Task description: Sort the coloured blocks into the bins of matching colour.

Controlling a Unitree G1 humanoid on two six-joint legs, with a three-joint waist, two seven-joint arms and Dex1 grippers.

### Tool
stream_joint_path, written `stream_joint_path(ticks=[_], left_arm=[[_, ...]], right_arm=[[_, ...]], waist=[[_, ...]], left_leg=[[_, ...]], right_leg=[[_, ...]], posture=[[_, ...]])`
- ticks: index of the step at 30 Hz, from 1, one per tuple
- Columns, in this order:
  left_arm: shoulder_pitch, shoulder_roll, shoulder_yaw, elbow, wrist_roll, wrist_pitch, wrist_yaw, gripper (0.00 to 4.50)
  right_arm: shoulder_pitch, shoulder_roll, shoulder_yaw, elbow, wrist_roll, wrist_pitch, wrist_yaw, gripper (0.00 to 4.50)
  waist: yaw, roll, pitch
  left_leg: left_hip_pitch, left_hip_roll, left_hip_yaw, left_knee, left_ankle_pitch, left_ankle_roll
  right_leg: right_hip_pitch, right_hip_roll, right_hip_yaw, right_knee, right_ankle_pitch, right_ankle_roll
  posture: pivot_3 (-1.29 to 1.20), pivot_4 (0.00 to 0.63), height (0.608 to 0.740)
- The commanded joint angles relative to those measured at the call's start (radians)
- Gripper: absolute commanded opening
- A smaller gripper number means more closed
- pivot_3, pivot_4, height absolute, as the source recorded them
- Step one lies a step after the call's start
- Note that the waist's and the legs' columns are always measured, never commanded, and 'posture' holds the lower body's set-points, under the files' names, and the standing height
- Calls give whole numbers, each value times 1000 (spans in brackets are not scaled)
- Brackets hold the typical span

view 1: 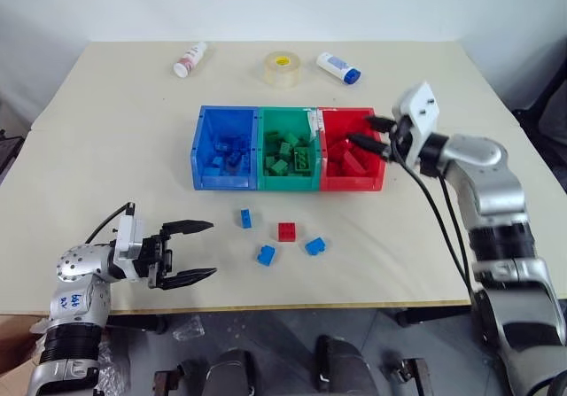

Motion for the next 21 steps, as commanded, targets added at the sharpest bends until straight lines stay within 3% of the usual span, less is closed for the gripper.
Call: stream_joint_path(ticks=[1,5,6,13,21], left_arm=[[-21,-4,-3,14,1,-18,-22,4500],[-30,-3,-6,26,-1,-19,-28,4500],[-31,-3,-7,28,-2,-19,-30,4500],[-51,3,-16,70,-2,-23,-53,4500],[-71,24,-12,112,-4,-31,-70,4500]], right_arm=[[-30,12,-2,71,-23,-89,0,3038],[30,-5,-7,-1,-4,-72,36,4360],[52,-12,-10,-33,5,-57,46,4434],[411,-201,-77,-459,152,124,229,4434],[806,-436,-261,-677,247,163,385,4434]], waist=[[0,0,0],[-2,0,0],[-2,0,0],[17,1,0],[10,0,0]], left_leg=[[0,0,0,0,0,0],[-1,0,0,0,0,0],[-1,0,-1,0,0,0],[-3,0,-2,1,0,0],[-3,0,-4,3,-1,1]], right_leg=[[0,0,0,0,0,0],[0,0,0,-1,0,0],[0,0,0,0,0,0],[0,0,-2,-2,0,0],[1,0,-2,-2,1,2]], posture=[[0,150,740],[0,150,740],[0,150,740],[0,150,740],[0,150,740]])
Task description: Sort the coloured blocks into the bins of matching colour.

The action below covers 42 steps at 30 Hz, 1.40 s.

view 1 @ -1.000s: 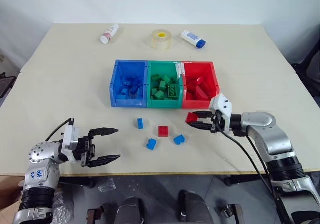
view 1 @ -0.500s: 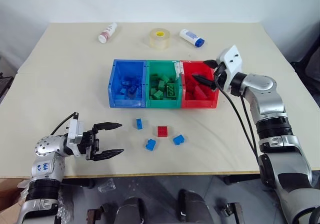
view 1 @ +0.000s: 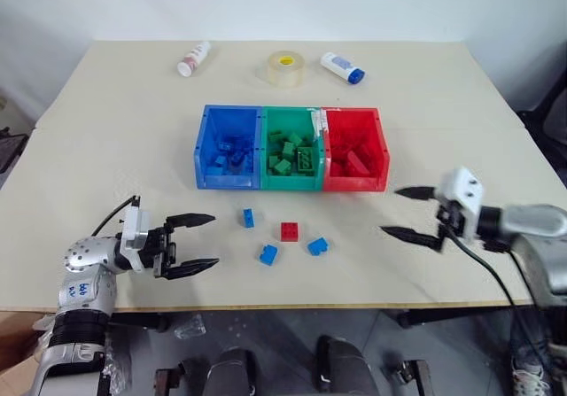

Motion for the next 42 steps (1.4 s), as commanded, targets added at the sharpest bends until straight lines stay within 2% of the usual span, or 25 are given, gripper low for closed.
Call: stream_joint_path(ticks=[1,4,7,11,15,21,24,35,42], left_arm=[[-9,17,11,9,-10,-13,-70,4500],[-10,25,13,18,-12,-15,-74,4500],[-13,28,13,19,-11,-17,-70,4500],[-12,21,9,6,-11,-17,-59,4500],[9,5,1,-39,-16,-12,-44,4500],[76,-4,6,-128,-32,-1,-30,4500],[117,-2,14,-173,-41,2,-22,4500],[172,10,55,-200,-40,-10,-4,4500],[168,-4,46,-193,-34,-23,1,4500]], right_arm=[[70,-53,-83,-71,36,4,43,4434],[95,-74,-95,-89,44,16,52,4434],[40,-57,-20,-129,49,53,36,4434],[-67,12,137,-173,29,106,13,4434],[-226,145,343,-109,-62,118,-16,4434],[-335,258,474,63,-156,46,-6,4434],[-349,284,498,110,-174,14,13,3853],[-384,321,458,105,-150,4,22,123],[-548,399,378,147,-93,35,-37,54]], waist=[[-6,0,0],[-5,0,0],[-4,0,0],[-4,0,0],[-3,0,0],[-1,0,0],[-3,0,0],[-3,0,0],[-8,0,0]], left_leg=[[0,0,1,0,0,0],[2,0,2,0,0,0],[2,0,2,0,0,0],[2,1,1,0,0,0],[1,0,1,1,0,0],[-1,0,1,1,0,0],[-1,0,1,1,0,0],[-1,0,1,1,0,0],[-1,0,1,1,0,0]], right_leg=[[0,0,0,0,0,0],[0,0,1,1,0,0],[0,0,2,1,0,0],[0,0,1,1,0,-1],[-1,0,1,0,0,-1],[-1,0,0,1,0,-1],[-1,0,0,1,0,-1],[-1,0,0,1,0,-1],[-2,0,0,2,0,-1]], posture=[[0,150,740],[0,150,740],[0,150,740],[0,150,740],[0,150,740],[0,150,740],[0,150,740],[0,150,740],[0,150,740]])
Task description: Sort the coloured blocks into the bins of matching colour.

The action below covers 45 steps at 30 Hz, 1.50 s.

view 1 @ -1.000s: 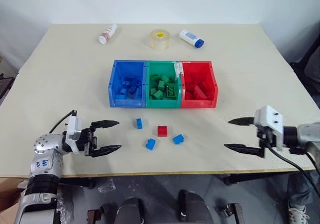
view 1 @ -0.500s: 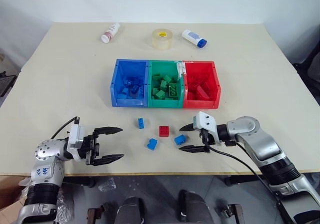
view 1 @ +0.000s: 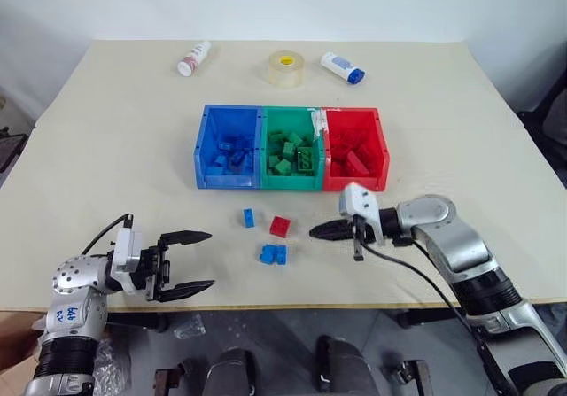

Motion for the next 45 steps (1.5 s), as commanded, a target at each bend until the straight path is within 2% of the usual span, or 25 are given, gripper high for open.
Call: stream_joint_path(ticks=[1,7,9,11,20,22,27,39,42,45], left_arm=[[-2,-6,12,-18,-10,-18,0,4500],[-12,-11,16,-13,-8,-28,8,4500],[-10,-9,17,-12,-7,-29,9,4500],[-3,-7,19,-15,-9,-27,11,4500],[21,-9,18,-30,-15,-23,22,4500],[23,-10,17,-32,-15,-23,23,4500],[32,-10,17,-39,-18,-19,25,4500],[61,-11,19,-67,-18,-16,45,4500],[69,-11,20,-74,-19,-16,49,4500],[73,-11,21,-79,-20,-16,53,4500]], right_arm=[[-110,48,-49,30,25,-4,-33,54],[-150,46,-19,71,4,-37,19,54],[-136,32,-5,47,4,-5,35,412],[-110,16,12,9,2,30,45,895],[13,-35,77,-127,-20,92,53,4040],[29,-25,91,-131,-31,103,41,4469],[50,-3,121,-133,-43,115,25,4469],[20,142,183,-1,-108,55,-42,4469],[17,156,190,17,-117,50,-50,3840],[24,154,190,9,-118,46,-46,2837]], waist=[[-3,0,0],[6,0,0],[3,0,0],[2,0,0],[1,0,0],[2,0,0],[2,0,0],[1,0,0],[0,0,0],[1,0,0]], left_leg=[[0,0,0,0,0,0],[-1,0,0,0,0,0],[-1,-1,0,0,0,1],[-1,0,0,0,0,1],[-1,0,0,0,0,0],[-1,0,0,0,0,0],[-1,0,0,0,0,0],[-1,0,0,0,0,0],[-1,0,0,0,0,0],[-1,0,0,0,0,0]], right_leg=[[0,0,0,0,0,0],[0,0,0,0,0,0],[0,0,0,-1,0,0],[0,0,0,-1,0,0],[-1,0,0,0,0,0],[0,0,0,0,0,0],[-1,0,0,0,0,0],[0,0,0,0,0,0],[0,0,0,0,0,0],[0,0,0,0,0,0]], posture=[[0,150,740],[0,150,740],[0,150,740],[0,150,740],[0,150,740],[0,150,740],[0,150,740],[0,150,740],[0,150,740],[0,150,740]])
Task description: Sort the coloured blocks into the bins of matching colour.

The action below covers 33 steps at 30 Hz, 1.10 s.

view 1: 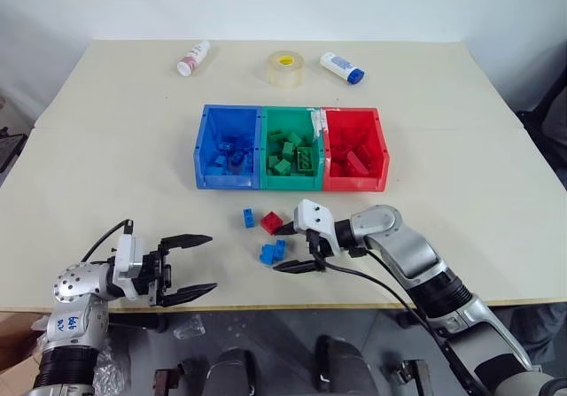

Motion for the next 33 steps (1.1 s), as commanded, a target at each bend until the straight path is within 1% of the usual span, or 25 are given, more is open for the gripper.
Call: stream_joint_path(ticks=[1,4,11,14,17,21,28,30,31,32,33], left_arm=[[15,1,21,-35,-20,-1,6,4500],[15,1,21,-33,-20,-1,6,4500],[12,1,19,-32,-21,-3,6,4500],[5,2,19,-21,-20,-6,0,4500],[-2,1,17,-10,-17,-10,-3,4500],[-17,-5,11,0,-13,-16,-6,4500],[-33,-14,3,2,-6,-22,-5,4500],[-35,-16,3,2,-5,-25,-3,4500],[-36,-17,3,2,-4,-25,-2,4500],[-36,-17,3,0,-4,-25,-1,4500],[-35,-18,3,-2,-4,-24,0,4500]], right_arm=[[6,-3,3,-18,-4,-10,7,2465],[10,-12,-5,-35,2,-7,13,1481],[16,-66,-73,-153,80,48,48,1464],[-28,-87,-132,-158,110,66,40,1464],[-116,-60,-163,-91,99,47,1,1464],[-278,45,-182,106,58,-60,-74,1464],[-593,279,-220,669,-27,-410,-240,1464],[-673,342,-248,831,-50,-493,-350,2180],[-698,362,-258,888,-57,-521,-381,2461],[-716,373,-266,929,-63,-544,-396,2737],[-724,379,-271,955,-66,-563,-391,3140]], waist=[[0,0,0],[0,0,0],[1,0,0],[1,0,0],[-3,0,0],[-14,0,0],[-35,0,0],[-39,0,0],[-41,0,0],[-43,0,0],[-44,0,0]], left_leg=[[0,0,0,0,0,0],[0,0,0,0,0,0],[0,0,0,0,0,0],[0,0,0,0,0,0],[0,0,0,0,0,0],[0,1,0,0,0,-1],[0,1,1,-1,1,-1],[0,1,1,-2,1,-1],[0,1,1,-2,1,-1],[0,1,1,-2,1,-1],[0,1,1,-2,1,-1]], right_leg=[[0,0,0,0,0,0],[0,0,0,0,0,0],[0,0,0,0,0,0],[0,0,0,0,0,0],[0,0,0,0,0,0],[-1,1,0,1,0,-1],[-1,1,0,1,0,0],[-1,1,0,1,0,0],[-1,1,0,1,0,0],[-1,1,0,0,0,0],[-1,1,0,0,0,0]], posture=[[0,150,740],[0,150,740],[0,150,740],[0,150,740],[0,150,740],[0,150,740],[0,150,740],[0,150,740],[0,150,740],[0,150,740],[0,150,740]])
